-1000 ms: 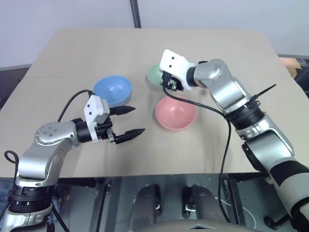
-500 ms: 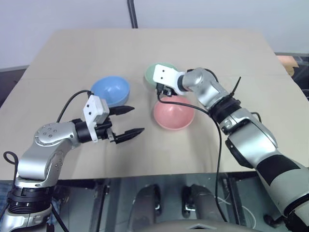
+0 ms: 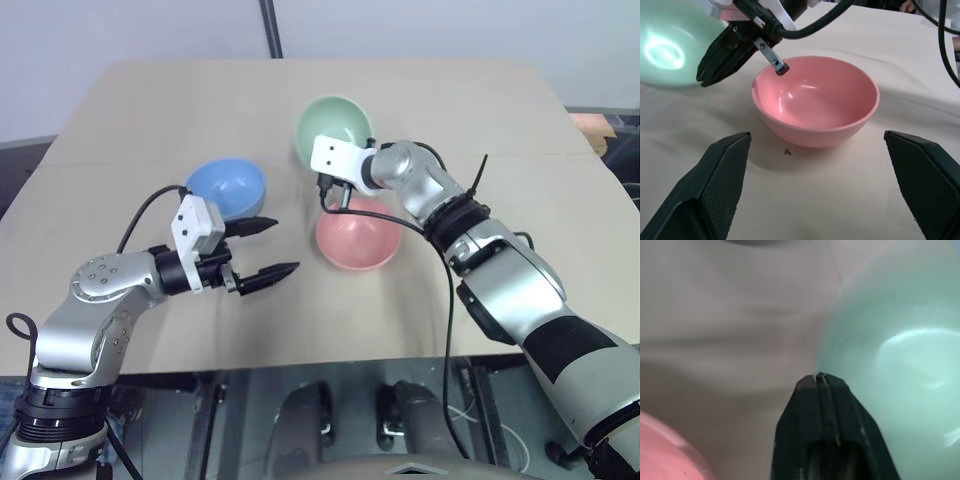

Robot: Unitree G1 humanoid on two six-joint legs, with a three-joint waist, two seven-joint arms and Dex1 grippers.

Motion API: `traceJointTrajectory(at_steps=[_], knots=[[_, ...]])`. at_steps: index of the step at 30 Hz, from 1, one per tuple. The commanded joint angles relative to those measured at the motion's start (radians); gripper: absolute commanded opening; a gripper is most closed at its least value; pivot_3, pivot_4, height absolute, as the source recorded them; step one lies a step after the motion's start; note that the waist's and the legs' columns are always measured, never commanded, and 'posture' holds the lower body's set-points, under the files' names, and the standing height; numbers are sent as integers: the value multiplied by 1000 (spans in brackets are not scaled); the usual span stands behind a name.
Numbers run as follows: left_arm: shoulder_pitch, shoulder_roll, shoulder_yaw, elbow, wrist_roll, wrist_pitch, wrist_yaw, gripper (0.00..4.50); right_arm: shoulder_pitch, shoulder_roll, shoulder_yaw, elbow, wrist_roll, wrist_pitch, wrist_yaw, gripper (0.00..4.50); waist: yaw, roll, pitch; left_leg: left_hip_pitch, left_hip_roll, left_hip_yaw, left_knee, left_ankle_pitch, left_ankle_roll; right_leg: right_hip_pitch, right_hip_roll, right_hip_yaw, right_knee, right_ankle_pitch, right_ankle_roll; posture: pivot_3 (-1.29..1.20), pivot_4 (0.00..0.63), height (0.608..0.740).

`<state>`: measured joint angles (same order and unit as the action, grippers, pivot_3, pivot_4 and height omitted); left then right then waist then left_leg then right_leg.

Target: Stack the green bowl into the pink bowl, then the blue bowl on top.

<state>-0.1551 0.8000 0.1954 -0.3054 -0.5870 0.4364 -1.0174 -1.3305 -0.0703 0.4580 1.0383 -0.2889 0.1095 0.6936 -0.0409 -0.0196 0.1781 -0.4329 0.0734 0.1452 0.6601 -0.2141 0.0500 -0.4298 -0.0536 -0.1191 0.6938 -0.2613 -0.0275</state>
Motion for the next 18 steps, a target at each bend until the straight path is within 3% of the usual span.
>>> traceJointTrajectory(at_steps=[1, 10, 18], knots=[[-18, 7, 31, -35, -21, 0, 8, 4500, -35, 5, -25, -14, -6, -15, -3, 14, 0, 0, 0, 0, 0, 0, 0, 0, 0, 0, 0, 0, 0, 0, 0, 0, 150, 740], [-26, 5, 23, -29, -21, -3, 9, 4500, -20, -39, -44, -163, 2, 22, 57, 14, 0, 0, 0, 0, 0, 0, -1, 0, 0, 0, 0, 0, 0, 0, 0, 0, 150, 740], [-24, -1, 14, -23, -16, -8, 6, 4500, 183, -224, -53, -817, 49, 312, 297, 14, 6, 0, 0, 0, 0, 0, -1, 0, 0, 0, 0, 0, -1, 0, 0, 0, 150, 740]])
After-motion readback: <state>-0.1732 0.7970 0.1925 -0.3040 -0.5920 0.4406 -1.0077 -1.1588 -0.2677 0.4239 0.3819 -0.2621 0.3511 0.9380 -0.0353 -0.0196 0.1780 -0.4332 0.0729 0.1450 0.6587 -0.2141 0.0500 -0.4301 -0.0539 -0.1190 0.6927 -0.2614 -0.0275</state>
